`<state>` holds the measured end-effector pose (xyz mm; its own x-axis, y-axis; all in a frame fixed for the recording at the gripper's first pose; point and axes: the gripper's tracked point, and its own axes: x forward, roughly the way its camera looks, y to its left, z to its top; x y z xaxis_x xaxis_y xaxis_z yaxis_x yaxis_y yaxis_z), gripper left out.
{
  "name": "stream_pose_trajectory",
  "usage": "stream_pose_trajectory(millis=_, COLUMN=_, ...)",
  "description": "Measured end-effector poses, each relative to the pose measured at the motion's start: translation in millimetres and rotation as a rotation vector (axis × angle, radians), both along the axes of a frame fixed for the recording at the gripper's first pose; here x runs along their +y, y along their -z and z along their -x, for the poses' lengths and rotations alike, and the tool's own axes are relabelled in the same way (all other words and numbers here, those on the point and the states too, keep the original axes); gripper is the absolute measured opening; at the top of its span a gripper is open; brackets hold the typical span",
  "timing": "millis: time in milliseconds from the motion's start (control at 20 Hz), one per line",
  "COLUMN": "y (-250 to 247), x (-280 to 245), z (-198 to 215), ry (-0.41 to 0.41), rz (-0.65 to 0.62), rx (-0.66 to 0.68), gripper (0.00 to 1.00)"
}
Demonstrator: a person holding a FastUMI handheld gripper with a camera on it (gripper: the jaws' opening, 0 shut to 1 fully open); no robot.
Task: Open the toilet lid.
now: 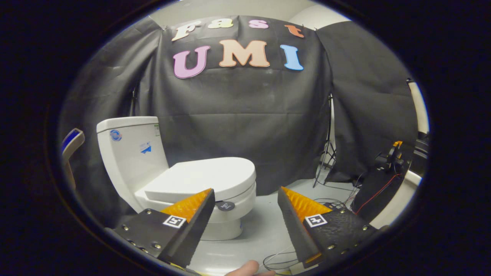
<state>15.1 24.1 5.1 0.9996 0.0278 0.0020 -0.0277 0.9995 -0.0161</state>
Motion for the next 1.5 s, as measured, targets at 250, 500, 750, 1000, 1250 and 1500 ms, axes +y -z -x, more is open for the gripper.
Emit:
stream_pose_trajectory(millis=250, y=3, x=7, z=-8, ry=0.003, rz=-0.040, rx=-0.025, gripper=0.97)
stream_pose_trajectory(millis=500, y=17, x=8, z=-24, ry=0.019, rz=-0.104, rx=-0.004, gripper=0.97)
stream_pose_trajectory(millis=750, y=47, x=18, z=-50, ry=0.004, rz=-0.261, rx=0.038, gripper=0.97)
stream_pose_trajectory(millis=1000, y=84, x=35, z=-84, ry=-0.022, rz=-0.486, rx=0.112, gripper=1.00)
stream_pose_trajectory(millis=1250, y=112, x=58, z=-113, ry=-0.043, rz=-0.658, rx=0.157, gripper=0.99)
stream_pose_trajectory(millis=1500, y=119, x=51, z=-126, ry=0.006, rz=-0.813, rx=0.166, gripper=0.97)
